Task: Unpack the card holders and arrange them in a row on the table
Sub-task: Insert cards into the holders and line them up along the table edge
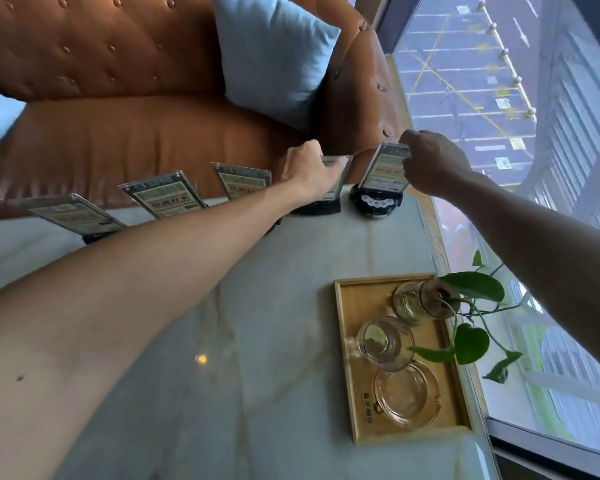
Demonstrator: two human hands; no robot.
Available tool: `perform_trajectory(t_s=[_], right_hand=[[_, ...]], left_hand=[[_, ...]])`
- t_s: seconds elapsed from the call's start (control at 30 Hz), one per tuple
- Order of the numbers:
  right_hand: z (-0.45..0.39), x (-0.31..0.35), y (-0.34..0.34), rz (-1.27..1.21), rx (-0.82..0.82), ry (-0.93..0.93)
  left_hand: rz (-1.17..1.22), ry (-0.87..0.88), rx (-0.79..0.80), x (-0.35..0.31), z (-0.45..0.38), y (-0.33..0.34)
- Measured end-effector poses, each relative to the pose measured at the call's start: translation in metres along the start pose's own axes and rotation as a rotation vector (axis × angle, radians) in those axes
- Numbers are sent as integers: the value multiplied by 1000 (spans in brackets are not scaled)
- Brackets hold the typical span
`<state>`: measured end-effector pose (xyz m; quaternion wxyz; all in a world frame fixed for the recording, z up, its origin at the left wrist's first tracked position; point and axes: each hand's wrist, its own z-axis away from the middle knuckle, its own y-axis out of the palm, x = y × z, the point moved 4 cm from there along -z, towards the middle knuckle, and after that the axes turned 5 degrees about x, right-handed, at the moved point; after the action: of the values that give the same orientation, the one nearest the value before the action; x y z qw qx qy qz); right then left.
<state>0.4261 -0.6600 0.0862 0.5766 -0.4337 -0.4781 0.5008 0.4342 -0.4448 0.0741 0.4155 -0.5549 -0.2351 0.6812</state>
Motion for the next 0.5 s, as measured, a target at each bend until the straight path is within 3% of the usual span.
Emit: perform_trajectory(t_s=[0.1, 0.33, 0.5], right_hand=[[-2, -3, 0, 16, -24, -1], [-6, -10, 2, 6, -38, -37], [-8, -9, 3, 20, -34, -87]], left_hand=[[-11, 55, -52, -4, -1, -1], [-199, 338, -8, -12, -10, -4], [-346, 425, -9, -19, -15, -3]])
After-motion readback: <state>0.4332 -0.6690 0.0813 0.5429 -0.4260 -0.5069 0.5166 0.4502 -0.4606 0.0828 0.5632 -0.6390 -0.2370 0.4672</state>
